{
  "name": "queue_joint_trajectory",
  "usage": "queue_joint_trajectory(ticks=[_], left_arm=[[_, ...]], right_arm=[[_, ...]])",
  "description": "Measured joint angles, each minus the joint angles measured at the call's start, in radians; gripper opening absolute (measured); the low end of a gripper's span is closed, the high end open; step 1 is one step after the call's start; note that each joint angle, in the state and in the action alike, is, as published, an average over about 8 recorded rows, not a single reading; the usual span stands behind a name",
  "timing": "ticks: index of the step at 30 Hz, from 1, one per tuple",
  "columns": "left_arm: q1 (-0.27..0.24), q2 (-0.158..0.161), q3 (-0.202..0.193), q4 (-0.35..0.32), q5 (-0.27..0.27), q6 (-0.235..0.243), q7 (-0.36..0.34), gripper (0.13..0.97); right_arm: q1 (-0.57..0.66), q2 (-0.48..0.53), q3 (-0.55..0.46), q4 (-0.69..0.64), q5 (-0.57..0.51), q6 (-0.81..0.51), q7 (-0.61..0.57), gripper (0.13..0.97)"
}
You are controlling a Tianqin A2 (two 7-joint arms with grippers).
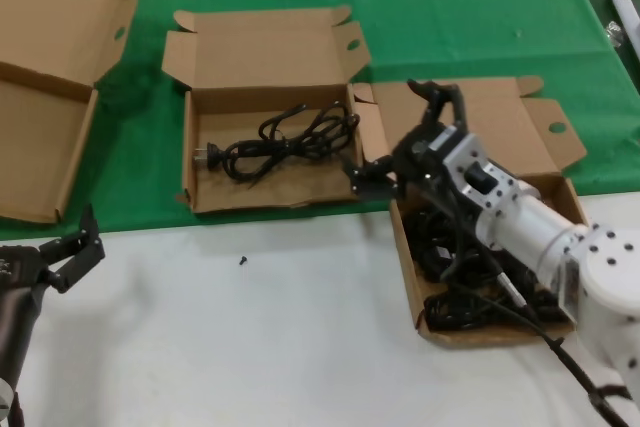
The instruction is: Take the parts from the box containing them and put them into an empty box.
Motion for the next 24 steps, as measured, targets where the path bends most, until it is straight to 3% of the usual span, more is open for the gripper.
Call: queue_joint_trajectory(ticks=[4, 12, 24], left_arm=[[0.0, 0.0, 0.0, 0.0, 0.0, 0.0, 0.0, 0.843], [0.0, 0.0, 0.0, 0.0, 0.0, 0.0, 0.0, 0.939], [0.0, 0.0, 0.0, 0.0, 0.0, 0.0, 0.0, 0.966]], right_arm=[[-0.061, 0.002, 0.022, 0.05, 0.018, 0.048, 0.036, 0.966], [-0.182, 0.007, 0.066, 0.148, 0.055, 0.143, 0.107, 0.966], [-0.362, 0.015, 0.131, 0.296, 0.11, 0.285, 0.213, 0.966]])
